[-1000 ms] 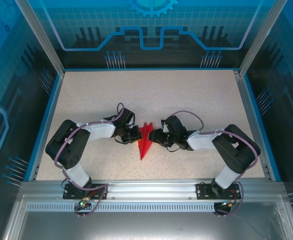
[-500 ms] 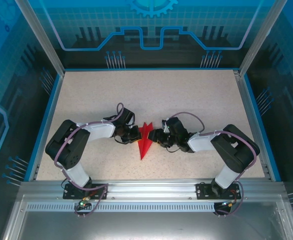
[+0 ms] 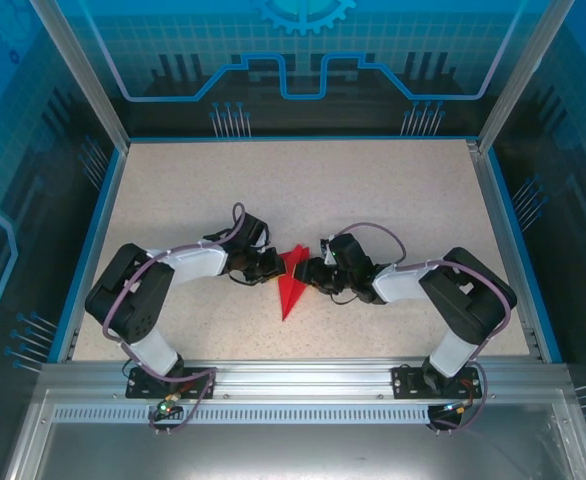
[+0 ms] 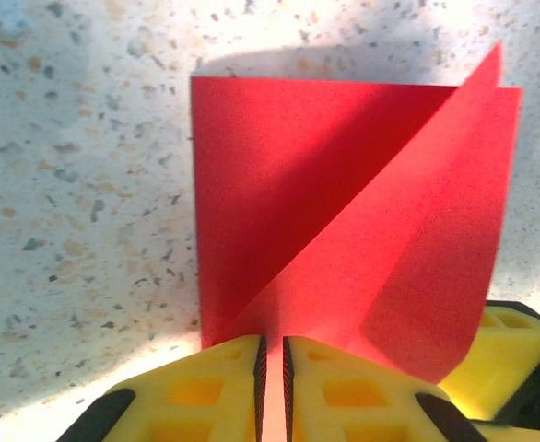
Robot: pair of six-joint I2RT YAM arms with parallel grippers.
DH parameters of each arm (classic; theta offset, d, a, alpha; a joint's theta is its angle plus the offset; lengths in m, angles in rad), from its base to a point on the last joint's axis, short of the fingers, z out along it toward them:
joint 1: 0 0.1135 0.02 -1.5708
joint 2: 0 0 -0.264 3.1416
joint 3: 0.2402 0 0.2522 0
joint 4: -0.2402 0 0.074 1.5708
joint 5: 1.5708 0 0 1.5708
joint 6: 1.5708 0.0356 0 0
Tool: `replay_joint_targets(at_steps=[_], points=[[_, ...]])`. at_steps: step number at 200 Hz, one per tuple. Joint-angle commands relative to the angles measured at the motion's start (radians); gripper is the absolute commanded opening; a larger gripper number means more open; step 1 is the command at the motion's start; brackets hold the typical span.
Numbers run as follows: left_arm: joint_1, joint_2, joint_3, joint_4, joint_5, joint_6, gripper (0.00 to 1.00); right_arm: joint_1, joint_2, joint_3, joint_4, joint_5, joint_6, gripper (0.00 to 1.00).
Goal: Fold a paper plane with a square sheet of paper (pick it up from the middle)
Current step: Turn over the paper at the center of the table.
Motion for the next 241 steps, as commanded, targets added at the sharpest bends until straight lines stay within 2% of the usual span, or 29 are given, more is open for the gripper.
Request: replay_joint_targets(at_steps=[1,63,93,148,185,212,235,241], points=[[0.006,-0.038,-0.015,0.006,0.012,0.005,0.16,0.012,0.013,0.022,-0.017,0.002,-0.016,0.45],[0.006,-0.060,-0.026,-0.069,-0.078,0.005,0.16,0.028,0.077,0.086,-0.043,-0.014,-0.049,0.40],[0.007,-0.051,-0.024,-0.059,-0.070,0.001,0.16,0.040,0.111,0.122,-0.055,-0.018,-0.056,0.37],[0.007,-0.067,-0.030,-0.063,-0.079,0.001,0.16,0.051,0.146,0.168,-0.106,-0.008,-0.091,0.24],[0.010,-0.168,-0.066,-0.062,-0.147,-0.028,0.18,0.052,0.111,0.199,-0.168,0.001,-0.140,0.05],[0.011,-0.269,-0.079,-0.101,-0.226,-0.034,0.20,0.051,0.018,0.246,-0.374,0.070,-0.224,0.04],[0.013,-0.357,-0.093,-0.139,-0.304,-0.031,0.21,0.057,-0.072,0.371,-0.717,0.247,-0.342,0.04],[0.015,-0.379,-0.099,-0.146,-0.320,-0.033,0.22,0.064,-0.088,0.413,-0.831,0.330,-0.372,0.04]])
